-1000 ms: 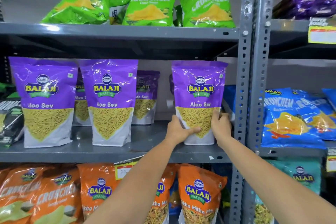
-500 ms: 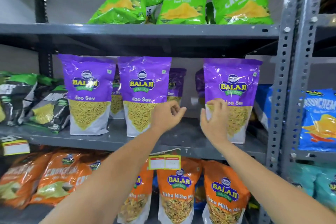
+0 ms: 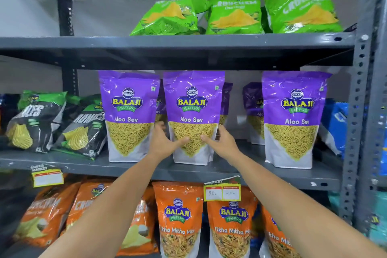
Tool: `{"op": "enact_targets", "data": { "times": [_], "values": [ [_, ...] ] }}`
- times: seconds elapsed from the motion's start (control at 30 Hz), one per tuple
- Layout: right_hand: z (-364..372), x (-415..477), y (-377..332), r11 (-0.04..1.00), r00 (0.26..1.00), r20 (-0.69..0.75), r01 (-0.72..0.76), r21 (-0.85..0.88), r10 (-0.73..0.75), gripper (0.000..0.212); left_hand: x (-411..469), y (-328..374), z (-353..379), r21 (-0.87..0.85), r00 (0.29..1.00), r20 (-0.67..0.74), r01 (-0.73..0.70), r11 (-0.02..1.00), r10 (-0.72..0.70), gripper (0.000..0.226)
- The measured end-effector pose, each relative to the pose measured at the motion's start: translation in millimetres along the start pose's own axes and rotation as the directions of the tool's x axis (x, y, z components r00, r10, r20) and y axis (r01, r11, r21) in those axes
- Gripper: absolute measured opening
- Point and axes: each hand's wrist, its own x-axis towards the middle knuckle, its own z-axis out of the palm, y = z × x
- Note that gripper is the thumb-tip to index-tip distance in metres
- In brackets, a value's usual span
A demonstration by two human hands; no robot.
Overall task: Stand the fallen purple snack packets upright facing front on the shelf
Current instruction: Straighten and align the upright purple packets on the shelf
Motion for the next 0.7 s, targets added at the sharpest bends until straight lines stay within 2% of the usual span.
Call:
{"op": "enact_targets", "data": {
  "times": [0.07, 0.1, 0.3, 0.47, 0.53, 0.63, 0.7],
  "values": [
    [0, -1, 0, 1.000, 1.000, -0.005, -0.004, 0.006, 0.004, 0.053, 0, -8, 5, -0.006, 0.980, 0.177, 0.097, 0.995, -0.094, 0.101],
    [0, -1, 0, 1.000, 1.000, -0.005, -0.002, 0.013, 0.002, 0.052, -1, -11, 9, 0.013, 0.970, 0.217, 0.110, 0.994, -0.110, 0.101],
    [-17, 8, 14, 0.996, 0.999, -0.018, -0.041, 0.079, 0.043, 0.042, -3, 0, 28, 0.055, 0.975, 0.189, 0.109, 0.993, -0.118, 0.103],
    [-52, 18, 31, 0.989, 0.992, 0.055, -0.117, 0.094, 0.112, 0.047, -10, 12, 52, 0.020, 0.965, 0.233, 0.122, 0.992, -0.123, 0.104],
    [-60, 27, 20, 0.974, 0.992, 0.038, -0.126, 0.190, 0.121, 0.040, -9, 11, 57, -0.023, 0.954, 0.264, 0.154, 0.988, -0.142, 0.107],
    [-72, 53, -18, 0.901, 0.970, -0.150, -0.110, 0.420, 0.189, 0.031, -9, 7, 63, -0.080, 0.941, 0.301, 0.188, 0.979, -0.156, 0.109],
    [-80, 72, -47, 0.840, 0.954, -0.215, -0.061, 0.539, 0.208, 0.031, -10, 5, 66, -0.096, 0.943, 0.296, 0.186, 0.978, -0.150, 0.112]
  ]
}}
